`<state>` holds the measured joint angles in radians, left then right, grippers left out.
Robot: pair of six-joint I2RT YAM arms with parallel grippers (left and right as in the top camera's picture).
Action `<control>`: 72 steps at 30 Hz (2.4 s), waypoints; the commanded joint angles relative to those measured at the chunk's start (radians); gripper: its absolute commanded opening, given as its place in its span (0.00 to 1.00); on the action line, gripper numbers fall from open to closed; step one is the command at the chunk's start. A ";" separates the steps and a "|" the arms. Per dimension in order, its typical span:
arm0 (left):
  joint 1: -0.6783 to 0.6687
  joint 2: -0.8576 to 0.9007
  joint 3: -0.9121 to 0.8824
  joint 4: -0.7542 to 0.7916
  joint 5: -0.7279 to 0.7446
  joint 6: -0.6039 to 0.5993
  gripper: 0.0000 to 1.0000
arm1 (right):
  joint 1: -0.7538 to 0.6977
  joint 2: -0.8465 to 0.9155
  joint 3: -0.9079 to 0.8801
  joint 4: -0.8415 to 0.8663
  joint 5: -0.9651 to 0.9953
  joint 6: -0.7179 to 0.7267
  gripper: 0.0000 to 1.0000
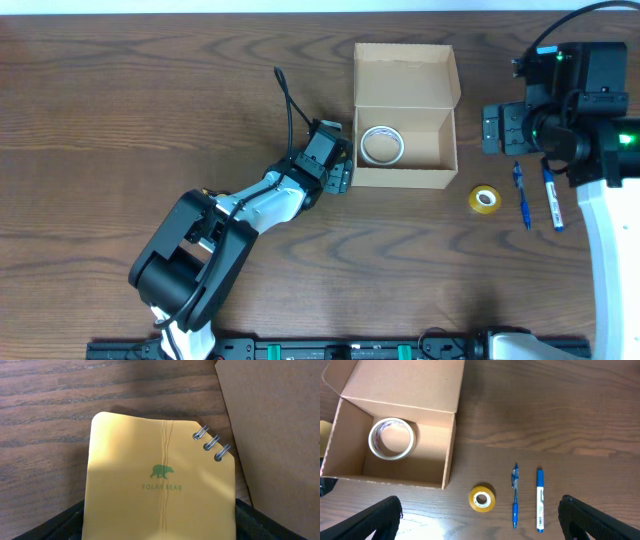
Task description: Pack container
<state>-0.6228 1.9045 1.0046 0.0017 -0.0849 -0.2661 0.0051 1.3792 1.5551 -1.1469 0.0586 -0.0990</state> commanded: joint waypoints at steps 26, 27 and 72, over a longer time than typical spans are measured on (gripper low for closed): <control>0.080 -0.034 0.008 -0.008 0.007 0.011 0.76 | 0.010 0.002 0.019 0.002 -0.007 -0.003 0.99; 0.080 -0.038 0.011 -0.011 0.007 0.020 0.77 | 0.010 0.002 0.019 0.002 -0.007 -0.003 0.99; 0.080 -0.101 0.239 -0.163 -0.031 0.113 0.67 | 0.010 0.002 0.018 -0.009 -0.007 -0.003 0.99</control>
<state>-0.5499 1.8317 1.2072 -0.1577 -0.0956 -0.1749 0.0051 1.3792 1.5551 -1.1526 0.0589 -0.0990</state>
